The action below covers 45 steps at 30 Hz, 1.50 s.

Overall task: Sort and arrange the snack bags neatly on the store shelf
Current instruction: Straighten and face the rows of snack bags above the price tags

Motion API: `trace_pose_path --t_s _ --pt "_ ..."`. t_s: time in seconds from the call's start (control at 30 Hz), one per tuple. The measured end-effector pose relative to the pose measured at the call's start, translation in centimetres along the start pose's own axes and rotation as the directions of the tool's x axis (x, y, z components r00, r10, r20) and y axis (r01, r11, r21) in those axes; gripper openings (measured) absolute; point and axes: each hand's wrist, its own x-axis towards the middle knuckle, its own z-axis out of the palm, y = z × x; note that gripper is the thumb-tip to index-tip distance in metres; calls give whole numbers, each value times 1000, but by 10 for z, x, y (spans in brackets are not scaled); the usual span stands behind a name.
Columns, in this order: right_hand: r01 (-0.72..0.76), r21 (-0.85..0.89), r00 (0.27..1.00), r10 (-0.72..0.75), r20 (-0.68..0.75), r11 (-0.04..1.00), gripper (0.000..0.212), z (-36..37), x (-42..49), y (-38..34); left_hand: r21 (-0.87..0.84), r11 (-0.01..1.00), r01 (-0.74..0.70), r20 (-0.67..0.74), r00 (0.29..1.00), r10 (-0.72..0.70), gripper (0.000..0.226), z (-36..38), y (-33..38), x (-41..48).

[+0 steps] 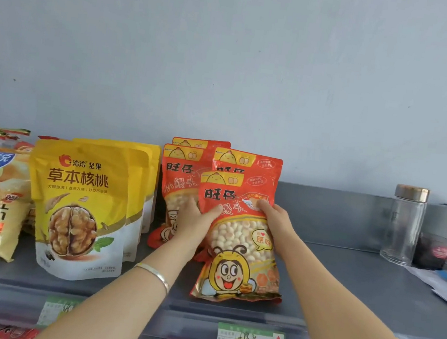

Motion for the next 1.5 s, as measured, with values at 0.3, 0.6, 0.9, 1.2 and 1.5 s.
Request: trace_pose_path --t_s 0.3,0.6,0.9,1.2,1.5 --pt "91 27 996 -92 8 995 30 -5 3 -1 -222 972 -81 121 987 110 78 16 1 -5" --pt "4 130 994 -18 108 991 32 19 8 -5 -214 959 -184 -75 982 172 73 -3 8 8" --pt "-17 32 999 15 36 999 26 45 18 -5 -154 987 -49 -215 977 15 88 -22 1 18" --pt "-45 114 991 30 130 992 35 44 2 -2 -369 919 137 6 989 -145 41 -33 14 -2" --pt "-55 -86 993 63 98 995 57 30 17 -15 -366 919 149 -61 981 -184 31 -30 17 8"
